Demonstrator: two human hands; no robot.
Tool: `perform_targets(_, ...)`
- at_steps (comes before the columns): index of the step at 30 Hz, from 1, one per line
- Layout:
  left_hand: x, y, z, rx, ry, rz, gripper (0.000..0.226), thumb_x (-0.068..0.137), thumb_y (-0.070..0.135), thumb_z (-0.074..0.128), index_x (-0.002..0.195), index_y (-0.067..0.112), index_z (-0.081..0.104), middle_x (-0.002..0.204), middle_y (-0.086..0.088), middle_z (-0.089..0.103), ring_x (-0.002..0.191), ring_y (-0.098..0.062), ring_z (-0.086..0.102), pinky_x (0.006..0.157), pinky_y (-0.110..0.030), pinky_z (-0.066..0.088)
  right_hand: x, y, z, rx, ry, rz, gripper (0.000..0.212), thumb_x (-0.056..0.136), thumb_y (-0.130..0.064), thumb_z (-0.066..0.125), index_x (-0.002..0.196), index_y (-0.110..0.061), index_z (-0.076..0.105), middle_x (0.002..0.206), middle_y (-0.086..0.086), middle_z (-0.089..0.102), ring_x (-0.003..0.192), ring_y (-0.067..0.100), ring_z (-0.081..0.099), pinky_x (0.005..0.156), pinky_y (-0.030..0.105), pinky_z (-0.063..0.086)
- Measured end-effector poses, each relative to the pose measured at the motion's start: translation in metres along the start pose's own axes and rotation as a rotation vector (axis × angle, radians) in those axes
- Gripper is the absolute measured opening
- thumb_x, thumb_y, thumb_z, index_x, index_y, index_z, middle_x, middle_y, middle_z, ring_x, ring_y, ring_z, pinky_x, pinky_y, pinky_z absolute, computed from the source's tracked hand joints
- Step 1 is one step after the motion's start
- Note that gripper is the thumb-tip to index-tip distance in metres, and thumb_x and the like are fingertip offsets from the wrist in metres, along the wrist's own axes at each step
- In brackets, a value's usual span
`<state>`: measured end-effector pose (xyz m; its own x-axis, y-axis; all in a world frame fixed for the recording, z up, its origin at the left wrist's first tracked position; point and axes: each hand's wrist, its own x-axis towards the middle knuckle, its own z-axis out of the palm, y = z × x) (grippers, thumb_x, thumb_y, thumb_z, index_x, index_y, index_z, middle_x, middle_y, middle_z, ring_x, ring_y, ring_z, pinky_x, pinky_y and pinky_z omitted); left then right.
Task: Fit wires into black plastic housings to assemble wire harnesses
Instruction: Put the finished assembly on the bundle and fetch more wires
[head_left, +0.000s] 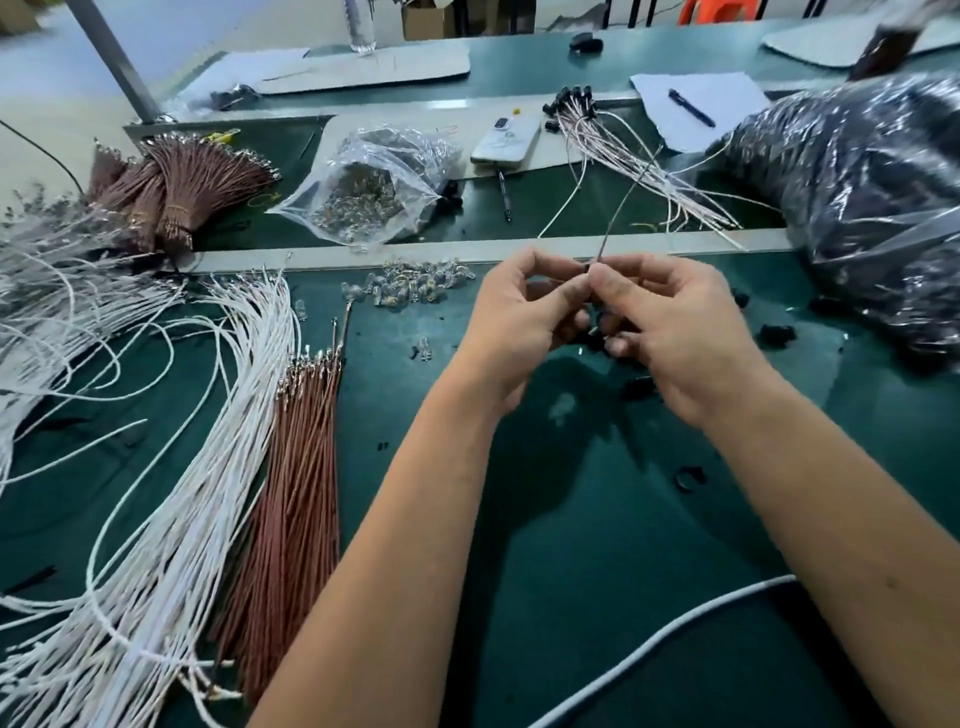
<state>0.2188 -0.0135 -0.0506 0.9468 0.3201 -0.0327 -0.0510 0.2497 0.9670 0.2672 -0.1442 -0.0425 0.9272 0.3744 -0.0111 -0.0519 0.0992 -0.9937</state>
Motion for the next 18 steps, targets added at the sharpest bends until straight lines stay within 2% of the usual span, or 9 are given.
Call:
perform_targets(3, 0.000, -0.008, -0.005, 0.068, -0.020, 0.077, 0.014, 0.091, -0.001, 0.068, 0.091, 0.008, 0.058, 0.074, -0.007, 0.071, 0.057, -0.014, 0.063, 0.062, -0.024, 0.056, -0.001, 0.004, -0.006, 0.102, 0.066, -0.018, 0.009, 0.093, -0.007, 0.074, 0.085, -0.013, 0.073, 0.069, 0.003, 0.067, 0.054, 0.009, 0.056, 0.044, 0.019, 0.044)
perform_targets(6, 0.000, -0.014, -0.013, 0.123, 0.062, 0.170, 0.016, 0.085, -0.002, 0.075, 0.087, 0.009, 0.063, 0.090, -0.020, 0.076, 0.068, -0.022, 0.068, 0.067, -0.026, 0.055, 0.002, 0.007, -0.013, 0.215, 0.086, -0.076, 0.011, 0.100, -0.007, 0.066, 0.089, -0.012, 0.066, 0.080, 0.007, 0.074, 0.063, 0.015, 0.068, 0.051, 0.020, 0.052)
perform_targets(10, 0.003, -0.020, -0.025, 0.146, 0.141, 0.223, 0.021, 0.075, -0.008, 0.081, 0.087, 0.007, 0.073, 0.088, -0.009, 0.077, 0.078, -0.018, 0.070, 0.080, -0.026, 0.057, 0.003, 0.012, -0.019, 0.346, 0.129, -0.147, 0.013, 0.106, -0.006, 0.054, 0.094, -0.009, 0.057, 0.085, 0.015, 0.075, 0.070, 0.024, 0.073, 0.065, 0.024, 0.060)
perform_targets(13, 0.004, -0.022, -0.026, 0.135, 0.125, 0.213, 0.027, 0.074, -0.013, 0.079, 0.095, 0.004, 0.076, 0.093, -0.012, 0.078, 0.085, -0.022, 0.071, 0.086, -0.028, 0.059, 0.002, 0.015, -0.020, 0.371, 0.148, -0.169, 0.008, 0.102, 0.002, 0.058, 0.095, -0.004, 0.059, 0.086, 0.017, 0.074, 0.072, 0.023, 0.073, 0.071, 0.025, 0.061)
perform_targets(18, 0.003, -0.021, -0.026, 0.092, 0.109, 0.202, 0.032, 0.078, -0.014, 0.076, 0.102, 0.007, 0.074, 0.097, -0.017, 0.077, 0.093, -0.030, 0.073, 0.092, -0.037, 0.059, 0.004, 0.015, -0.023, 0.356, 0.183, -0.207, 0.007, 0.099, 0.006, 0.061, 0.098, -0.001, 0.058, 0.084, 0.015, 0.074, 0.075, 0.023, 0.073, 0.072, 0.025, 0.060)
